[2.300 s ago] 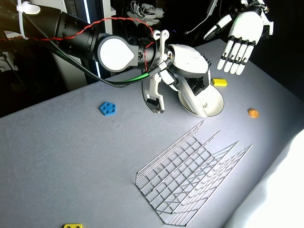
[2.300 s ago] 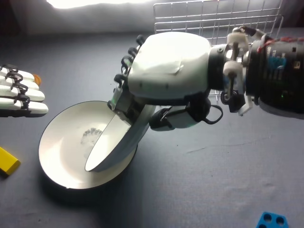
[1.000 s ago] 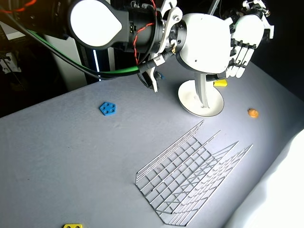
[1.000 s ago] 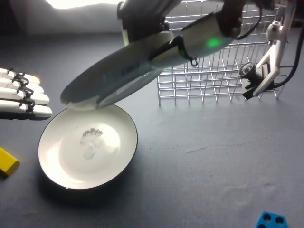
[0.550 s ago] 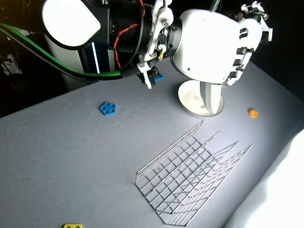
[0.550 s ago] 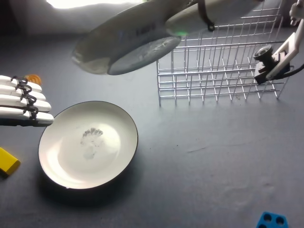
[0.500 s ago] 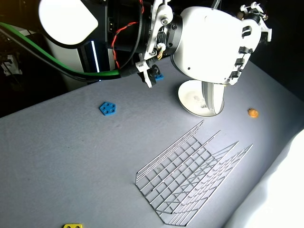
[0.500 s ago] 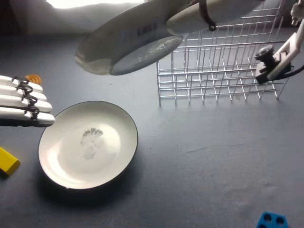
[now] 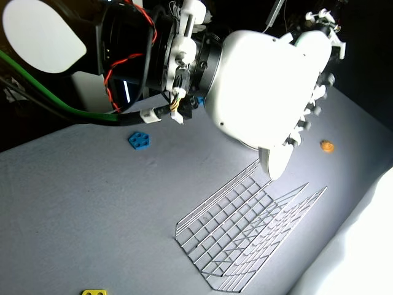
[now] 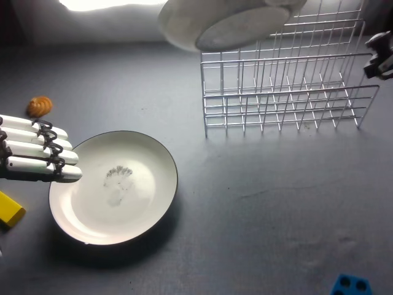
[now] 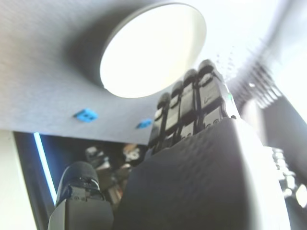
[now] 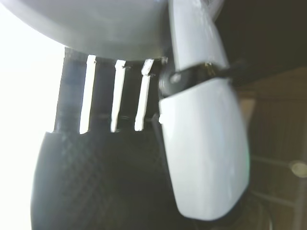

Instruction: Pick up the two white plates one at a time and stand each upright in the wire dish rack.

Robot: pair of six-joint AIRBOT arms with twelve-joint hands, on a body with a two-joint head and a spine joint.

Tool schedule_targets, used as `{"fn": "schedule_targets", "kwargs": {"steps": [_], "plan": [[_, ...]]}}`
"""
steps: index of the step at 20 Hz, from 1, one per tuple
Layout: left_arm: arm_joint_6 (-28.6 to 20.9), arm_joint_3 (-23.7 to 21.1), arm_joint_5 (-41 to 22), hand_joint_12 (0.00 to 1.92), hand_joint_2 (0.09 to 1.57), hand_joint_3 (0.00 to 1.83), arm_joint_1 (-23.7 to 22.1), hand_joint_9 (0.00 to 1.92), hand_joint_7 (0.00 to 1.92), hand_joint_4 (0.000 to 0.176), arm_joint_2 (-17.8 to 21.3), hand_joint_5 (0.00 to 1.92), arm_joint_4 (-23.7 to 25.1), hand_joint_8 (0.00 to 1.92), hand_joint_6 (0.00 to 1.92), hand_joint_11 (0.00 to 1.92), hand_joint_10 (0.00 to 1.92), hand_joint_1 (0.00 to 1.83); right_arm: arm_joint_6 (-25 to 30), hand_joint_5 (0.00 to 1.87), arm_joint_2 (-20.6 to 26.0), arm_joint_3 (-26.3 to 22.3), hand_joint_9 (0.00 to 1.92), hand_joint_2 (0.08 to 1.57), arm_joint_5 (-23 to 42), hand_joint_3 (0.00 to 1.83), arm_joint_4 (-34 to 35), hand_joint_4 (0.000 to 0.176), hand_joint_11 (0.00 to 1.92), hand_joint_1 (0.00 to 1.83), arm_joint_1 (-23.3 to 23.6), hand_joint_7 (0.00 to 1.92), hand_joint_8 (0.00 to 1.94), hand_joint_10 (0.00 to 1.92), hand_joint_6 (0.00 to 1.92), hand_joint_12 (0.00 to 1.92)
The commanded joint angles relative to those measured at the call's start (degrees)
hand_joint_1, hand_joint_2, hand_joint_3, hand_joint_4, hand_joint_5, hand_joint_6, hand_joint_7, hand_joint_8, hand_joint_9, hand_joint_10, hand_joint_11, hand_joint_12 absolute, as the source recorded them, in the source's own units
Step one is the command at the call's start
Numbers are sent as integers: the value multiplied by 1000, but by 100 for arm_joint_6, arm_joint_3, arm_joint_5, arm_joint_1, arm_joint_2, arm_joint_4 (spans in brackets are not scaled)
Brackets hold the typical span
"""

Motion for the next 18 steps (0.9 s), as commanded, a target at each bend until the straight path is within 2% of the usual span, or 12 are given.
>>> {"fn": "schedule_targets", "kwargs": {"steps": [1, 5, 6, 11, 14, 18], "plan": [[13, 1, -39, 0, 1016, 0, -26, 0, 0, 0, 29, 0, -389, 0, 0, 0, 0, 0, 93, 979, 17, -13, 931, 1099, 789, 0, 161, 0, 777, 1376, 125, 1013, 852, 1116, 1020, 1158], [48, -1, 106, 0, 1012, 0, -38, 0, 0, 0, -70, 0, -388, 0, 0, 0, 0, 0, 30, 986, 26, -19, 932, 1101, 740, 0, 160, 0, 775, 1374, 134, 995, 860, 1127, 1016, 1166], [102, -1, 184, 0, 1004, 0, -34, 0, 0, 0, -99, 0, -388, 0, 0, 0, 0, 0, 27, 951, 25, -21, 898, 1118, 754, 3, 161, 0, 740, 1368, 111, 946, 934, 1180, 1071, 1199], [138, 17, 424, 0, 1009, 0, -25, 0, 0, 0, -303, 0, -385, 0, 0, 0, 0, 0, -32, 967, 13, 59, 942, 1105, 888, 0, 296, 0, 771, 1374, -61, 974, 892, 1135, 1026, 1190], [144, 14, 621, 0, 1017, 1, -20, 0, 0, 0, -408, 0, -379, 0, 0, 0, 0, 0, -78, 936, 10, 103, 902, 1120, 945, 1, 297, 0, 743, 1369, -67, 949, 938, 1179, 1079, 1201], [157, 19, 857, 0, 1015, 0, 30, 0, 0, 0, -506, 0, -311, 0, 0, 0, 0, 0, -85, 969, -17, 229, 949, 1103, 988, 0, 322, 0, 784, 1375, -116, 984, 896, 1123, 1011, 1193]]}}
